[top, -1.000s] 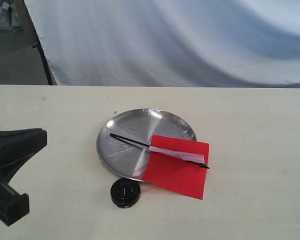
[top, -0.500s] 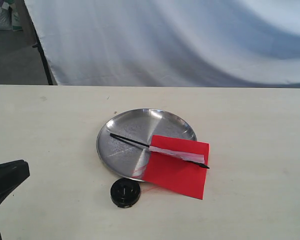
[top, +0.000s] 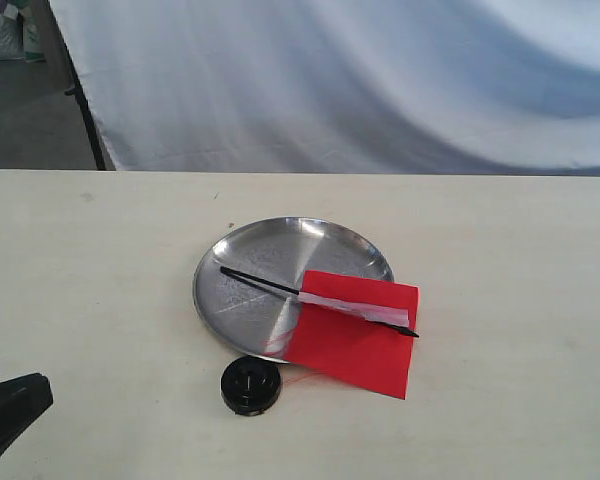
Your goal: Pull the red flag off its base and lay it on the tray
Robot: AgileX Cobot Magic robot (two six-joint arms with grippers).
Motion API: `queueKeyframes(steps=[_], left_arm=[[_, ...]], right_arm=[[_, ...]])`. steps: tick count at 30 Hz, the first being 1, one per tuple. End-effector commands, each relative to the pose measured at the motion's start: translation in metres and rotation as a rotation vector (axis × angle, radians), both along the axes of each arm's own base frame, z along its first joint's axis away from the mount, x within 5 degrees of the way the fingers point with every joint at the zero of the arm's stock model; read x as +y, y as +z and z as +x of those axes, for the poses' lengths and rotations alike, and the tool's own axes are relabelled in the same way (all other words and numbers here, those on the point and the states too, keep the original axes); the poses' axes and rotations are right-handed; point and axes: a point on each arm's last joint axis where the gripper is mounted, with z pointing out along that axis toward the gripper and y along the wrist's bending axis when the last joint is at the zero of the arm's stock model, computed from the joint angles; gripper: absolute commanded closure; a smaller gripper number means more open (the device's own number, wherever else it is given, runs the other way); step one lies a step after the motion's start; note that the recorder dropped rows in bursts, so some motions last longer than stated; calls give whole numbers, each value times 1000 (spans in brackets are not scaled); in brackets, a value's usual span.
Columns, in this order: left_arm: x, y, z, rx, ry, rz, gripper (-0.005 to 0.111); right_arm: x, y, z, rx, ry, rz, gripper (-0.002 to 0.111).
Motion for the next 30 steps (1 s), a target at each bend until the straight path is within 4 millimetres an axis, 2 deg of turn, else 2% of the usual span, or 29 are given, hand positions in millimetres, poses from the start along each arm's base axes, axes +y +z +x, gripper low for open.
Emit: queueKeyframes(steps=[1, 22, 26, 30], left_arm=[[-1, 2, -1, -32, -16, -11, 107], [-2, 2, -2, -49, -41, 13, 107], [1, 8, -6, -84, -53, -31, 107], [8, 19, -21, -164, -108, -133, 107]], right_arm=[[0, -1, 0, -3, 2, 1, 108], [0, -1, 0, -3, 2, 1, 108], [0, -1, 0, -5, 2, 1, 108], [0, -1, 0, -5, 2, 1, 108]])
